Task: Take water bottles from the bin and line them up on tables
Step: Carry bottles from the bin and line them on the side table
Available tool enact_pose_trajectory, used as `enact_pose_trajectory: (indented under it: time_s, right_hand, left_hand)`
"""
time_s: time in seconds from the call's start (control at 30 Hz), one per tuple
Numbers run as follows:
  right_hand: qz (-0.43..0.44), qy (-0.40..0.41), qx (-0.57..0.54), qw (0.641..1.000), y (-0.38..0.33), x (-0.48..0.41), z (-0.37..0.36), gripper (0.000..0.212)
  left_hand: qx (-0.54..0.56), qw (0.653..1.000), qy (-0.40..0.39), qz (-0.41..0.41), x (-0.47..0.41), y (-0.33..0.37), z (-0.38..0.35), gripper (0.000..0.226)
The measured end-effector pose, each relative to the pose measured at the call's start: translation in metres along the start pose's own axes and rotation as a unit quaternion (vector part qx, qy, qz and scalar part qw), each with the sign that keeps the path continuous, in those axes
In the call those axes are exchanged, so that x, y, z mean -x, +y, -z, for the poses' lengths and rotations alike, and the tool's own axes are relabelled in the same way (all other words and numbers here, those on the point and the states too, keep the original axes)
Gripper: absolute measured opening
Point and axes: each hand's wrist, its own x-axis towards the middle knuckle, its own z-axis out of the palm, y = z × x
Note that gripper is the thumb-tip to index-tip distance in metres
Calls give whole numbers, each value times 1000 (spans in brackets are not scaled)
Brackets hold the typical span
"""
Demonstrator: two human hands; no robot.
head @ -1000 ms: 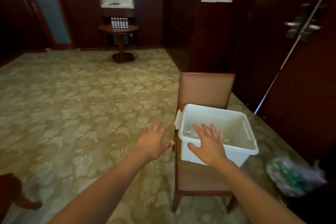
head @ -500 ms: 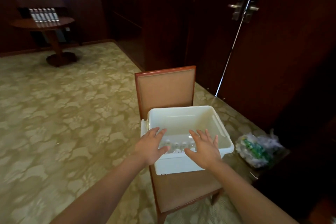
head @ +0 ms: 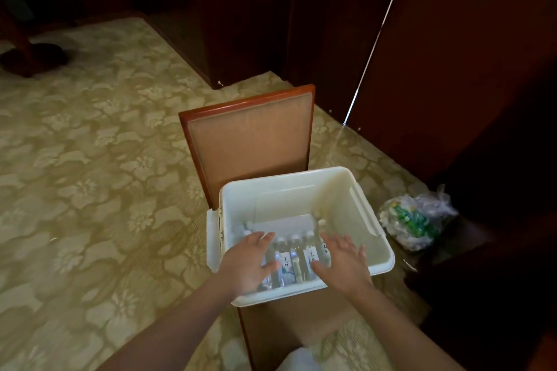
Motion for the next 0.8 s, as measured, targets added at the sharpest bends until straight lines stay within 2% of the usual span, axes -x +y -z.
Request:
enact_pose_trajectory:
  time_s: [0.13, 0.47, 0.67, 0.8]
  right_hand:
    - [5, -41, 2, 999, 17, -49, -7, 75]
    - [43, -202, 33, 978, 67, -186, -42, 76]
    - [48, -265, 47, 962, 88, -248, -78, 73]
    - [83, -288, 71, 951, 91, -278, -98, 72]
  left_hand:
    - [17, 999, -34, 23, -47, 0, -14, 68]
    - [61, 982, -120, 132, -155, -15, -66, 68]
    - [52, 974, -152, 160, -206, -31, -105, 67]
    - [42, 975, -159, 152, -234, -38, -129, 65]
